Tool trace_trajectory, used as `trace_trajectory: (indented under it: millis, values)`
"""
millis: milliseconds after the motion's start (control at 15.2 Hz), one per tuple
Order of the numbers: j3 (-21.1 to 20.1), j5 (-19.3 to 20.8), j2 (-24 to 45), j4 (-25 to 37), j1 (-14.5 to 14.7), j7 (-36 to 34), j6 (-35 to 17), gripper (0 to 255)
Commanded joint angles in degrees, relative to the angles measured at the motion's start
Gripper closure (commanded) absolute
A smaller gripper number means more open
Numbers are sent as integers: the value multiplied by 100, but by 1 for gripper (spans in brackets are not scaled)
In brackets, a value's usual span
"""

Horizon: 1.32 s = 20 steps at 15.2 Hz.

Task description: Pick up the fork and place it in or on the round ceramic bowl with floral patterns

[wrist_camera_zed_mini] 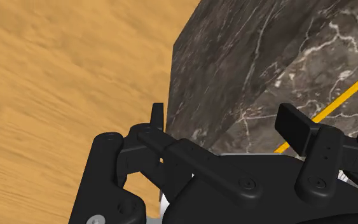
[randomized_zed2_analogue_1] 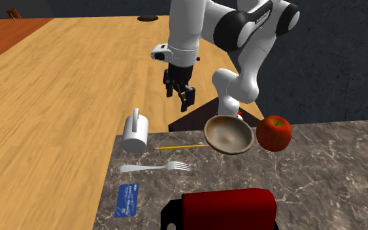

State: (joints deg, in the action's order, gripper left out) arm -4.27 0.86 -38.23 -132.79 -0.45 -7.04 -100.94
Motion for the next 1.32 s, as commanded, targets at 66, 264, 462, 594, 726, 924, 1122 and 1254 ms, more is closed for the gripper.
trace_trajectory:
  millis: [66, 264, 462, 594, 726, 924, 1122, 1254]
  values:
    - [-409, -127, 576, 389, -56, -807, -196, 0]
    - [-758, -147, 1154, 833, -139, -1556, -335, 0]
    - [-1076, -73, 1784, 1370, -227, -2310, -420, 0]
    - [-1270, 28, 2232, 1780, -282, -2815, -440, 0]
    - [-1442, 172, 2701, 2233, -320, -3322, -427, 0]
    - [-1638, 456, 3447, 3000, -316, -4074, -334, 0]
    - [-1687, 609, 3807, 3316, -279, -4408, -336, 0]
    - [-1678, 617, 3818, 3176, -284, -4414, -486, 0]
